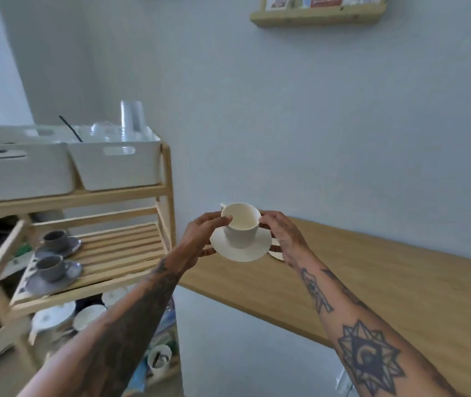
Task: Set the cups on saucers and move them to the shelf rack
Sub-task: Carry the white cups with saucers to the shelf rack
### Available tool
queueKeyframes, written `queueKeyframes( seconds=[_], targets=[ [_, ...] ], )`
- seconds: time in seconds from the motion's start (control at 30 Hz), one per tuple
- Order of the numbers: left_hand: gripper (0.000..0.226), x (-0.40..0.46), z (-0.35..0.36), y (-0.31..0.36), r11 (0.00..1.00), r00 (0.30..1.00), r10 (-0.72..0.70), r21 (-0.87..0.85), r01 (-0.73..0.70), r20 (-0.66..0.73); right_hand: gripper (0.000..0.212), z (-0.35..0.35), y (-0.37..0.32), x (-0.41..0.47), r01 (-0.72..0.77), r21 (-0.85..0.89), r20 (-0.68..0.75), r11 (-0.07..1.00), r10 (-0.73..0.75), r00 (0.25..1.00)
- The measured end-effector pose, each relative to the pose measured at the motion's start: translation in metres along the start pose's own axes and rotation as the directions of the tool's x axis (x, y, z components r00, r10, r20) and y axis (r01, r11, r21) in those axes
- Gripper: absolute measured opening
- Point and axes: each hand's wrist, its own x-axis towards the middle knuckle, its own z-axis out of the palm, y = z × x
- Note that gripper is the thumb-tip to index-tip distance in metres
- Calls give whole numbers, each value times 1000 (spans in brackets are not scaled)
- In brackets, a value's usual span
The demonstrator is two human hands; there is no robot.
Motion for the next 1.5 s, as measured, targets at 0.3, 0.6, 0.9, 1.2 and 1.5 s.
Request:
queueKeyframes(
  seconds=[0.3, 0.6, 0.9, 1.2, 1.5],
  targets=[
    [21, -88, -138, -9, 1000, 944, 24, -9, -28, -329, 25, 158, -7, -27, 24, -13, 354, 1000, -18, 935],
    [39, -72, -227, -86, 993, 845, -122, -54, 109, -521, 8, 276, 68, -6, -28, -78, 475, 997, 62, 878],
    [54, 109, -299, -164, 994, 857, -104, -89, 68, -504, 8, 356, 139, 136, -12, -124, 372, 992, 58, 926],
    [21, 284, -352, -222, 994, 863, -77, -101, 30, -500, 17, 439, 211, 271, -23, -176, 225, 984, 63, 972],
    [35, 367, -380, -235, 999, 854, -37, -50, 12, -519, 32, 493, 239, 334, 0, -226, 151, 974, 35, 988]
  ],
)
